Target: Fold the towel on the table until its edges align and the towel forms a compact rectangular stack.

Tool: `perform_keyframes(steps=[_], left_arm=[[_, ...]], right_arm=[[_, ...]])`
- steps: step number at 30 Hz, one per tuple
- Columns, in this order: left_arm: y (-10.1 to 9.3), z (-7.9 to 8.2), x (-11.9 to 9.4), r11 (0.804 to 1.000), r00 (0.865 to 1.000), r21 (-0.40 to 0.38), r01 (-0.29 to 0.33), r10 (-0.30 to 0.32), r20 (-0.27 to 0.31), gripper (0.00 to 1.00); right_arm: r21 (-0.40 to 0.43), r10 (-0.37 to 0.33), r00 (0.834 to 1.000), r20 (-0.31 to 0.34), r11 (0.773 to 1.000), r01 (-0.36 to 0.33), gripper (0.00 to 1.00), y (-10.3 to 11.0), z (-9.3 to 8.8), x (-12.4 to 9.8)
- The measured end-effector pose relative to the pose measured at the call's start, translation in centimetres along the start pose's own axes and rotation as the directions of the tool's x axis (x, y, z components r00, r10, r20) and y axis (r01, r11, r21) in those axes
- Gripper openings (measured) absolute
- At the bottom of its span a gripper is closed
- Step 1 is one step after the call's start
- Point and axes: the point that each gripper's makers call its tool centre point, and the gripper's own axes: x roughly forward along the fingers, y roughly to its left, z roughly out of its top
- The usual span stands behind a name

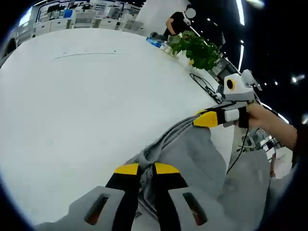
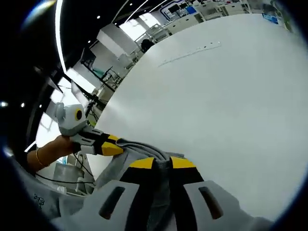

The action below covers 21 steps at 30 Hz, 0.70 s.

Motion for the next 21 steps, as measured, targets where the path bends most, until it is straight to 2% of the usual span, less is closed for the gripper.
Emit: perform_keyframes(steps=[3, 7, 9, 10, 13, 14, 17, 21], left_arm=[[0.5, 1.1, -0.7, 0.992, 0.997, 0.106, -0.069, 0.066, 0.040, 0.19], [1.5, 2.9, -2.4, 0.981, 0.984, 0.127, -0.144, 0.128, 0.124, 0.18], [1.4, 3.5, -3.4, 0.976, 0.980, 0.157, -0.150, 0.126, 0.152, 0.20], [0.9, 4.0, -3.9, 0.974, 0.980, 0.188, -0.130, 0.097, 0.175, 0.21], [0.1, 3.6, -5.0, 0.966, 0.982, 0.230, -0.114, 0.074, 0.174, 0.26], [-0.2, 3.2, -5.3, 0.961, 0.984, 0.253, -0.109, 0.068, 0.167, 0.27], [-0.9, 2.2, -5.6, 0.959, 0.987, 0.269, -0.093, 0.053, 0.151, 0.34], [-2.5, 0.9, -6.0, 0.953, 0.990, 0.297, -0.052, 0.011, 0.139, 0.42]], right_arm=[[-0.056, -0.012, 1.000, 0.029, 0.998, 0.013, 0.12, -0.1, 0.9, -0.6], [-0.087, -0.033, 0.997, 0.076, 0.995, 0.039, 0.17, -0.4, 2.0, -1.8], [-0.121, -0.031, 0.993, 0.110, 0.992, 0.044, 0.20, -0.4, 2.7, -2.4], [-0.154, -0.028, 0.993, 0.111, 0.987, 0.045, 0.22, -0.2, 2.8, -2.7], [-0.279, -0.008, 0.995, 0.096, 0.960, 0.035, 0.26, 0.8, 2.3, -3.8], [-0.296, 0.001, 0.996, 0.094, 0.955, 0.027, 0.28, 1.1, 2.1, -4.0], [-0.284, 0.049, 0.993, 0.111, 0.959, -0.015, 0.32, 2.0, 1.4, -4.7], [-0.312, 0.076, 0.992, 0.099, 0.949, -0.041, 0.40, 2.7, 0.2, -5.1]])
